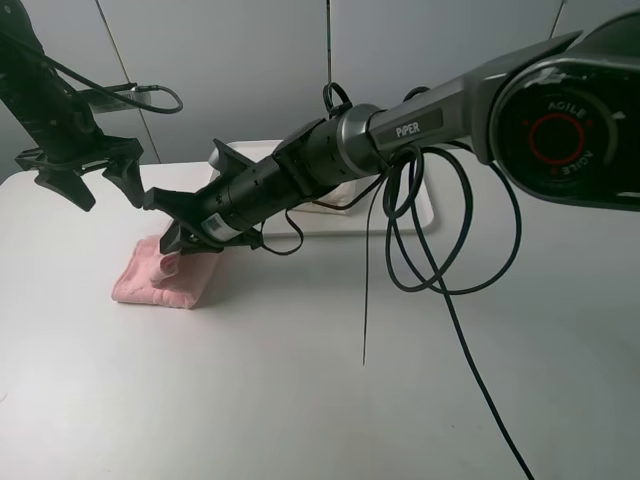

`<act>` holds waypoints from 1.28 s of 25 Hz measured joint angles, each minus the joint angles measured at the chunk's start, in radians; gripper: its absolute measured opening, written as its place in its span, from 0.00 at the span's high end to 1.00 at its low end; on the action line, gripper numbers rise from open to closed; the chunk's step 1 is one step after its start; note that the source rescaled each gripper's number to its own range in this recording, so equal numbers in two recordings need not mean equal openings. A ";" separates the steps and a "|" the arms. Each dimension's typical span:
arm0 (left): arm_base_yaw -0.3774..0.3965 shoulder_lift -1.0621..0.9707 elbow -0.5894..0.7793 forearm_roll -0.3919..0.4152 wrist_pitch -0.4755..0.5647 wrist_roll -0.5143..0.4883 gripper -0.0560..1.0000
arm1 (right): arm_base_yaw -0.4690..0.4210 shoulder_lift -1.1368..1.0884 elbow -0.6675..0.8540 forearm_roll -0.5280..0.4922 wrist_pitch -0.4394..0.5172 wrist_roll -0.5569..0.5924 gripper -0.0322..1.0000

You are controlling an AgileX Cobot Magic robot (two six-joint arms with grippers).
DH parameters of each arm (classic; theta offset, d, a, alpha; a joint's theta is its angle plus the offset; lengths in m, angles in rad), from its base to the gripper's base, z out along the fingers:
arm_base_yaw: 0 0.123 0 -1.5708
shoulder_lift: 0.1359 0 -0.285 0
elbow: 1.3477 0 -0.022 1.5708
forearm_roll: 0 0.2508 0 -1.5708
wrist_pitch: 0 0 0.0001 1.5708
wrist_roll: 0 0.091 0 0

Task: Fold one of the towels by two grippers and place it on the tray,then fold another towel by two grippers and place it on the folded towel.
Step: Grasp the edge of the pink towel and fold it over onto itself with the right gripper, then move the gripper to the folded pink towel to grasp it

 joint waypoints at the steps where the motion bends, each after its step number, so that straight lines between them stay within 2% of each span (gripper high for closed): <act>1: 0.000 0.000 0.000 0.000 0.000 0.002 0.04 | 0.000 0.000 0.000 0.016 0.000 0.002 0.81; 5: 0.000 0.000 0.000 0.000 0.000 0.004 0.04 | 0.001 0.000 0.000 0.084 0.000 0.004 0.57; 7: 0.000 0.000 0.000 -0.002 0.000 0.004 0.04 | 0.002 0.000 0.000 0.093 0.002 0.004 0.50; 12: 0.000 0.000 0.000 -0.004 -0.002 0.006 0.04 | 0.045 0.001 0.000 0.128 -0.015 -0.008 0.49; 18: 0.000 0.000 -0.013 -0.009 0.003 0.006 0.04 | 0.088 0.001 0.000 0.271 -0.064 -0.144 0.49; 20: 0.000 0.000 -0.039 -0.010 0.015 0.006 0.04 | 0.091 0.001 0.000 0.273 -0.068 -0.164 0.49; 23: 0.000 0.000 -0.074 -0.014 0.031 0.006 0.04 | 0.078 0.004 0.000 0.185 -0.048 -0.170 0.49; 26: 0.000 0.000 -0.080 -0.022 0.033 0.006 0.04 | 0.035 -0.007 0.000 0.054 -0.014 -0.108 0.46; 30: 0.000 0.000 -0.080 -0.024 0.033 0.006 0.04 | -0.042 -0.016 0.000 -0.064 0.018 0.033 0.29; 32: 0.000 0.000 -0.080 -0.024 0.033 0.007 0.04 | -0.064 -0.018 0.000 -0.133 0.020 0.118 0.26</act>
